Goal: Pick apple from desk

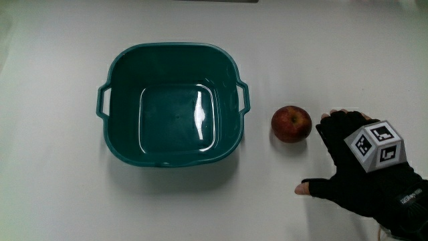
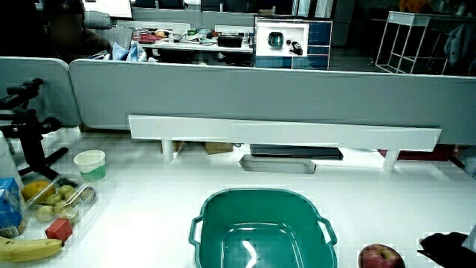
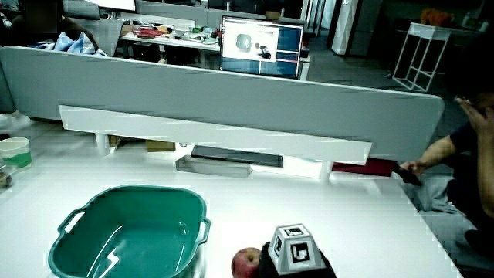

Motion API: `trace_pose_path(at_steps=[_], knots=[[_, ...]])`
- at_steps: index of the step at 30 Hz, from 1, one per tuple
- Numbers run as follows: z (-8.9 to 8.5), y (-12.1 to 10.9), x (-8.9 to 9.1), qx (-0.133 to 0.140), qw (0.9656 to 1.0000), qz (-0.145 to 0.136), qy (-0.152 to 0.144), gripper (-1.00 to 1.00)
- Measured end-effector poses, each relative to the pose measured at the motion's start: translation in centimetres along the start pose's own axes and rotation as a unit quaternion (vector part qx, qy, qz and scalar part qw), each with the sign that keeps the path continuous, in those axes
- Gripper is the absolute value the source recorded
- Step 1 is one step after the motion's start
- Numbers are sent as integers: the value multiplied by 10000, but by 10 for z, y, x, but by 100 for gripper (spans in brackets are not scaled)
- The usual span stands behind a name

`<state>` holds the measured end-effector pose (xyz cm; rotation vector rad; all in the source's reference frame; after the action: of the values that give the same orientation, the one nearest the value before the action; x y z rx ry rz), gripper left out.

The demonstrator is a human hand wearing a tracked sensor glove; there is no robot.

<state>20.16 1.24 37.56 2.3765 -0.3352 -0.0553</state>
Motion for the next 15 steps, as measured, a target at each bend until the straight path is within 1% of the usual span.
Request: trace_pose_path(at_steps=[2, 3, 4, 5, 6, 7, 8, 9, 11, 12, 13, 14, 15], knots=[[2, 6, 1, -54, 9999, 76, 103, 0], [2, 10, 3, -39, 10000, -15, 89, 0], [4, 12, 3, -48, 9999, 36, 135, 0], [3, 16, 4, -48, 9999, 13, 101, 0], [3, 19, 6, -98, 9997, 36, 199, 0], [1, 23, 9, -104, 9997, -17, 242, 0], [3, 25, 8, -89, 9998, -45, 194, 0], [2, 29, 10, -152, 9996, -39, 234, 0], [2, 35, 11, -162, 9993, -30, 321, 0], [2, 38, 11, -120, 9996, -38, 260, 0], [0, 43, 14, -147, 9993, -128, 309, 0], [0, 45, 14, -157, 9993, -70, 328, 0], [-2, 49, 16, -189, 9991, -103, 373, 0]])
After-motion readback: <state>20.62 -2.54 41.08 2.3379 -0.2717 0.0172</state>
